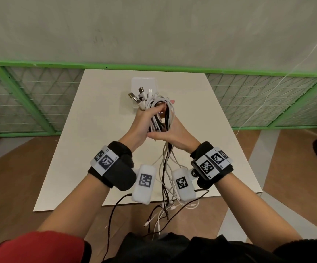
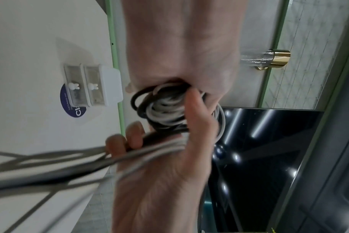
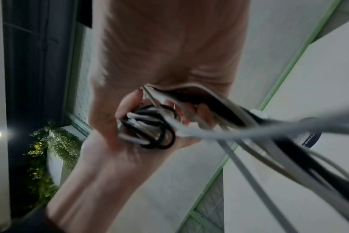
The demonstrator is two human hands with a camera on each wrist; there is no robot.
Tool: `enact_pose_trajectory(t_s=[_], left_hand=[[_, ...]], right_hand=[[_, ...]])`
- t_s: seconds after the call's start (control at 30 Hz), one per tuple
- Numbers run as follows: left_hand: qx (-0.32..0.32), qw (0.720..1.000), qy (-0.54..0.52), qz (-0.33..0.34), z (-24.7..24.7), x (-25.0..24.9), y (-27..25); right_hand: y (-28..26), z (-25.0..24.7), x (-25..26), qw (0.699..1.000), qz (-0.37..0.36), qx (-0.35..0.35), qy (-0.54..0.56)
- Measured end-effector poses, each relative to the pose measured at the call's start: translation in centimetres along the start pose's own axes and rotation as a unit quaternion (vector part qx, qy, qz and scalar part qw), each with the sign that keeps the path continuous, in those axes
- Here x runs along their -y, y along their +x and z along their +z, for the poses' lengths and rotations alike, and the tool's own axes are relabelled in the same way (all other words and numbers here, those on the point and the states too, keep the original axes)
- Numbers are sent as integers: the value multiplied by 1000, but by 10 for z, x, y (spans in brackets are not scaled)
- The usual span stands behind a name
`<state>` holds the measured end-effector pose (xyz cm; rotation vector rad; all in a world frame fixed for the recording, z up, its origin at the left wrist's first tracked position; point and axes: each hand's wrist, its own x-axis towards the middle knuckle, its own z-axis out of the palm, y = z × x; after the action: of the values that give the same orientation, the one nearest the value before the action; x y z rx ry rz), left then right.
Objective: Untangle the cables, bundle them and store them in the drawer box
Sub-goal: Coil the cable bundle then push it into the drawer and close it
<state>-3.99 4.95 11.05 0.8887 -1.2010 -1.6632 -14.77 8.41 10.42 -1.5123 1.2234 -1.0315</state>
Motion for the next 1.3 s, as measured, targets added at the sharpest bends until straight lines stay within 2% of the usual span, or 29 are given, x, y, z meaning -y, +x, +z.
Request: enact_pose_trajectory(t_s=[0.07,0.17,0.27,0.33,0.47,0.67,0.83,0.97,1.07,1.2,1.3], left_hand=[[17,999,31,1,1,2,-3],[28,995,92,-24,2,-1,-7],[76,978,192,-15,4,-13,-10],[89,969,231,-18,6,-17,-11],[51,973,223,-25,11,-15,-10],[-33,976,216,-20,16,-11,-8],[-29,988,154,-5,15,-12,-11],[36,997,73,-10,6,-11,-8],[78,994,79,-3,1,-13,-6],[51,996,68,-24,0,-12,-3],[64,992,102,-32,-3,-11,-3]], right_hand=[[2,3,-2,1000,6,-5,-10],[0,11,-5,997,1,-68,-23],[-6,18,-1,993,-7,-116,17],[-7,21,4,992,-19,-123,24],[-8,24,8,995,-19,-94,-19],[-4,21,3,995,28,-99,6],[6,35,8,991,39,-124,-38],[6,34,5,990,18,-134,-50],[6,33,5,991,19,-123,-40],[7,34,1,993,40,-105,-38],[4,30,3,995,47,-84,-23]])
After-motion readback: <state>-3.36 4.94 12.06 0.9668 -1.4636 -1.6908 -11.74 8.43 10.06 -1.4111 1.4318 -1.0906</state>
